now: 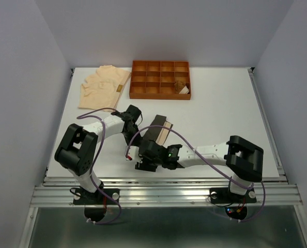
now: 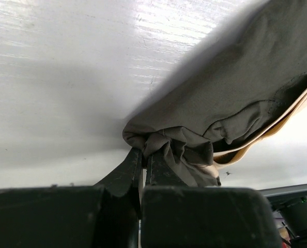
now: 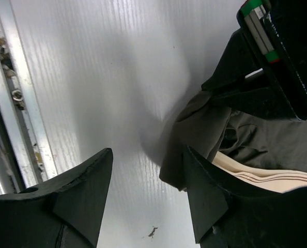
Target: Roll the underwear
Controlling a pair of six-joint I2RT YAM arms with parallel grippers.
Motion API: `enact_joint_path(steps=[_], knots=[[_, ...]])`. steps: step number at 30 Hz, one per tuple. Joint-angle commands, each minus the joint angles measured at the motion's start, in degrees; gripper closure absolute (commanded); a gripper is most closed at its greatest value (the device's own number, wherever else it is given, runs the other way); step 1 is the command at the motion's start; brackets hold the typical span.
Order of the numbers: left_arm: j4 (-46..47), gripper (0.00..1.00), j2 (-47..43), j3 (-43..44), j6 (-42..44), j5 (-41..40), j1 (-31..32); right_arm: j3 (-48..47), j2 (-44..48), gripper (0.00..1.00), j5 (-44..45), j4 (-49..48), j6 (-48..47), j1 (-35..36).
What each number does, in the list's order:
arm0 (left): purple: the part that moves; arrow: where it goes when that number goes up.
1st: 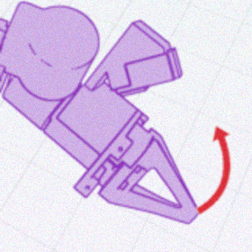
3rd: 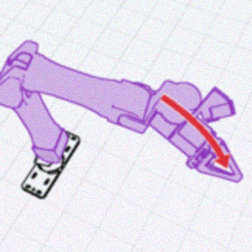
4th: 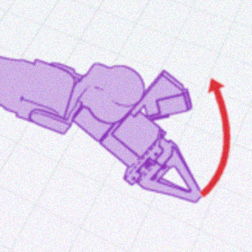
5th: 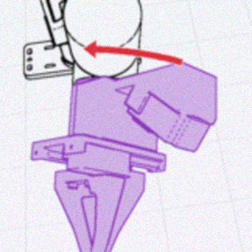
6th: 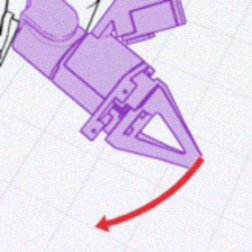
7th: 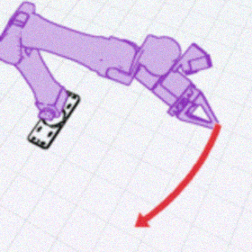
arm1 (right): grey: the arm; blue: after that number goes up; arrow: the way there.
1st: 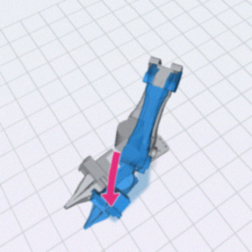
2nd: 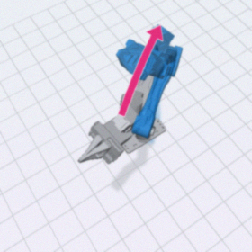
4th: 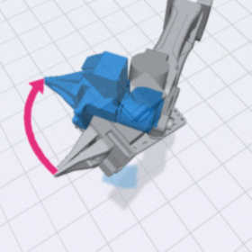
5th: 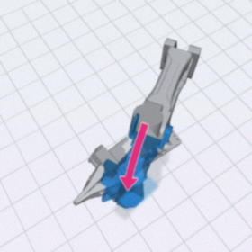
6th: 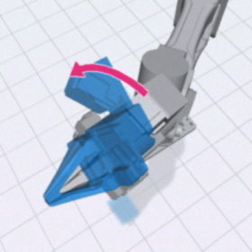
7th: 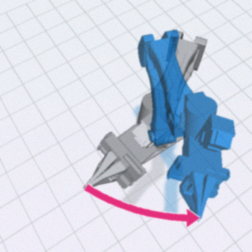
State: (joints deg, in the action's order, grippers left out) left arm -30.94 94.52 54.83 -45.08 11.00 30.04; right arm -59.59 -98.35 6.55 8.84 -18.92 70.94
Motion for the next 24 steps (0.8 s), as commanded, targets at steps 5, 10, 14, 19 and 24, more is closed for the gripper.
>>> enact_joint_path(steps=[5,10,14,19,24], knots=[[-3.78,1.0,0.58,0.8,1.49,0.77,0.37,-3.07,-2.73,0.38,5.66,-0.67,-1.91,0.08],[-4.13,1.0,0.84,1.25,2.19,1.12,0.37,-3.16,-4.22,0.38,7.78,-0.4,-1.83,0.08],[-4.39,1.0,0.4,1.86,2.72,1.3,0.28,-3.16,-6.24,0.38,9.27,-0.14,-1.83,0.08],[-4.13,0.99,-0.04,1.34,3.42,2.26,-0.25,-2.63,-8.44,0.53,11.29,0.04,-1.83,0.08],[-2.73,0.87,-2.23,0.46,3.16,3.23,-0.6,-2.37,-9.67,0.88,10.95,0.04,-1.21,-0.62]])
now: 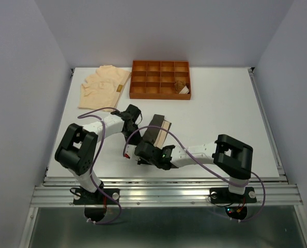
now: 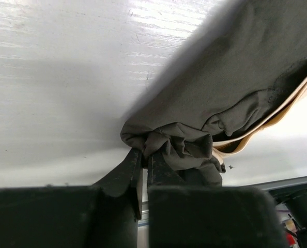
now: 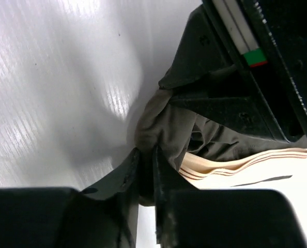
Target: Roll the underwear
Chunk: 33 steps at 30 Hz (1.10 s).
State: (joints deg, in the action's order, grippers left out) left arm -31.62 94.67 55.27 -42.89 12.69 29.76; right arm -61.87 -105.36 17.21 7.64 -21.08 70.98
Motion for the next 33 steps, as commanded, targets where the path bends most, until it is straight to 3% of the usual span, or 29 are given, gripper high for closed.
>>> enact_joint_path(steps=[1,3,12,20,29,33], knots=[[-1.7,0.84,-3.52,-0.16,0.97,1.64,-0.23,-0.01,-2.48,0.93,-0.07,1.15,1.65,-0.67],[-1.35,0.75,-4.76,-0.51,0.8,1.03,-0.31,0.17,-2.04,0.99,-3.13,1.15,2.27,-2.24],[-1.69,0.6,-11.52,-1.21,-0.52,-2.66,-1.19,0.25,3.75,0.99,-26.51,0.89,8.77,-8.48],[-1.52,0.58,-18.03,-3.93,-0.7,-3.98,-6.81,2.89,5.52,0.99,-47.07,-4.11,19.57,-16.48],[-2.84,0.58,-22.16,-7.19,-0.79,-5.83,-9.28,1.75,-0.11,0.99,-56.66,-6.93,31.87,-22.19],[-0.56,0.58,-24.18,-9.2,-0.44,-4.0,-9.45,2.8,-2.73,0.99,-62.29,-15.18,42.42,-26.68]])
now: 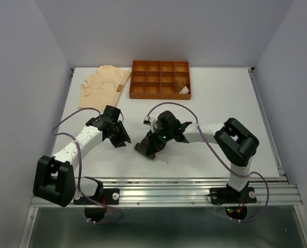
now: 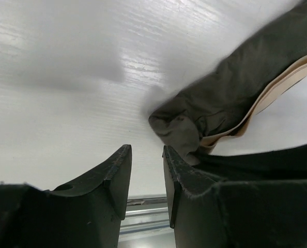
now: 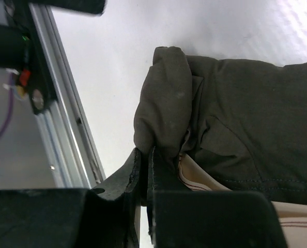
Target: Roll the underwear
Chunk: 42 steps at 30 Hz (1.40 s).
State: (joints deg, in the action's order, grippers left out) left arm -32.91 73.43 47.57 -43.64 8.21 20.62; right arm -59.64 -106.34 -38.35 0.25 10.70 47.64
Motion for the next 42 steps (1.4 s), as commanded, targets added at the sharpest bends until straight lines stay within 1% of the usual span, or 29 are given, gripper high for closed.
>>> enact_joint_path(steps=[1,2,3,4,6,7,8,9,10,11,12,14,16,19,23,24,25,27,28,33,37,42], knots=[[1.52,0.58,-3.64,-1.86,1.0,1.02,-0.23,0.57,-2.37,0.99,-7.26,-8.16,13.96,-5.08],[2.14,0.58,-3.99,-2.22,1.36,1.8,-0.23,0.92,-2.81,0.99,-8.4,-9.47,16.26,-5.88],[2.93,0.58,-4.26,-3.09,1.62,2.6,-0.23,1.8,-3.08,0.99,-10.15,-14.18,18.55,-6.76],[4.33,0.58,-4.61,-3.45,1.8,4.0,-0.14,4.15,-3.34,0.99,-11.12,-17.01,23.01,-7.46],[5.48,0.58,-4.7,-4.59,1.8,5.15,-0.14,5.93,-4.13,0.99,-12.18,-22.54,27.08,-8.7],[6.79,0.58,-4.52,-5.03,1.8,6.28,0.03,7.94,-5.18,0.99,-13.15,-25.01,30.84,-9.57],[7.5,0.58,-4.44,-5.55,1.71,6.82,0.12,9.35,-5.8,0.99,-13.42,-30.61,33.31,-10.19],[8.11,0.58,-4.26,-5.56,1.63,7.26,0.21,10.84,-6.33,0.99,-13.42,-30.66,35.34,-10.2],[9.6,0.57,-3.56,-5.73,1.63,8.13,0.56,14.08,-7.55,0.99,-13.33,-36.75,38.75,-10.8],[10.22,0.57,-3.03,-5.65,1.45,8.4,0.91,15.59,-8.08,0.99,-12.98,-39.51,40.44,-10.81],[11.27,0.57,-2.51,-5.13,1.54,8.75,1.09,17.08,-8.61,0.99,-12.46,-44.85,42.19,-11.59],[11.98,0.57,-0.49,-4.42,1.45,8.67,2.05,22.16,-10.1,0.99,-12.28,-51.99,47.97,-12.48],[13.3,0.57,1.62,-3.28,1.54,8.93,2.75,24.91,-10.63,0.99,-10.88,-58.48,50.03,-13.18],[14.88,0.57,4.17,-1.87,1.71,9.11,3.98,27.9,-10.46,0.99,-8.5,-59.93,50.47,-13.71],[17.25,0.57,6.46,-1.25,1.28,9.98,6.09,29.49,-8.97,0.99,-5.78,-59.58,49.68,-13.71],[18.13,0.56,6.81,-1.34,1.19,10.33,6.53,29.49,-8.88,0.99,-5.77,-59.32,49.51,-13.71],[19.79,0.53,7.25,-1.52,0.75,11.38,6.97,29.58,-8.71,0.99,-5.6,-59.23,49.42,-13.71],[21.82,0.52,7.6,-1.78,0.22,12.18,7.85,29.58,-8.79,0.99,-5.6,-59.05,49.24,-13.71],[22.88,0.48,8.13,-1.95,-0.13,12.88,8.38,29.75,-8.88,0.99,-5.42,-58.96,49.33,-13.71],[25.34,0.46,11.03,-2.48,-1.1,13.68,9.0,29.49,-8.97,0.99,-6.65,-58.61,48.54,-13.71],[27.54,0.46,14.45,-2.22,-1.36,15.78,9.7,28.79,-8.53,0.98,-6.3,-55.55,46.17,-13.71],[26.49,0.46,17.62,-0.99,-1.1,14.56,11.1,28.52,-8.44,0.98,-6.3,-55.18,45.73,-13.71]])
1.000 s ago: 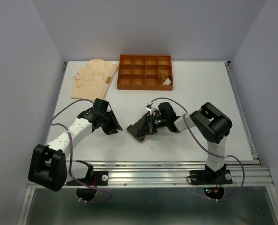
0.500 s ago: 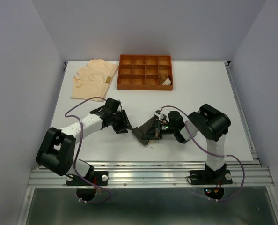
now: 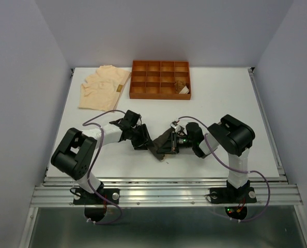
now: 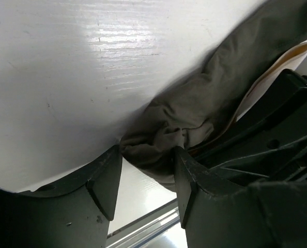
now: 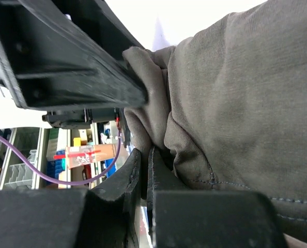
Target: Roll the underwear
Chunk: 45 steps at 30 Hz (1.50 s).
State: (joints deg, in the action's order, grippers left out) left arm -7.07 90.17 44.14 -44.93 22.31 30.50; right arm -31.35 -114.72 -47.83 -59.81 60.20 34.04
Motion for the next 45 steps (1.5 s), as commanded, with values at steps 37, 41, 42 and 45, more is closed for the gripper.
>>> enact_joint_path(steps=[37,41,42,45], knots=[[-41.78,1.0,3.08,19.48,-0.42,-24.06,5.71,-11.36,31.83,0.27,34.61,44.86,-55.8,21.58],[-43.72,1.0,5.01,20.55,-0.34,-22.75,6.41,-14.61,31.31,0.27,44.21,48.99,-59.41,29.04],[-44.25,1.0,5.28,20.81,-0.51,-22.92,6.59,-15.14,30.96,0.27,45.71,49.7,-61.76,29.93],[-46.89,1.0,6.33,21.86,-1.3,-24.33,7.38,-16.89,28.59,0.27,52.83,51.55,-63.1,33.54]])
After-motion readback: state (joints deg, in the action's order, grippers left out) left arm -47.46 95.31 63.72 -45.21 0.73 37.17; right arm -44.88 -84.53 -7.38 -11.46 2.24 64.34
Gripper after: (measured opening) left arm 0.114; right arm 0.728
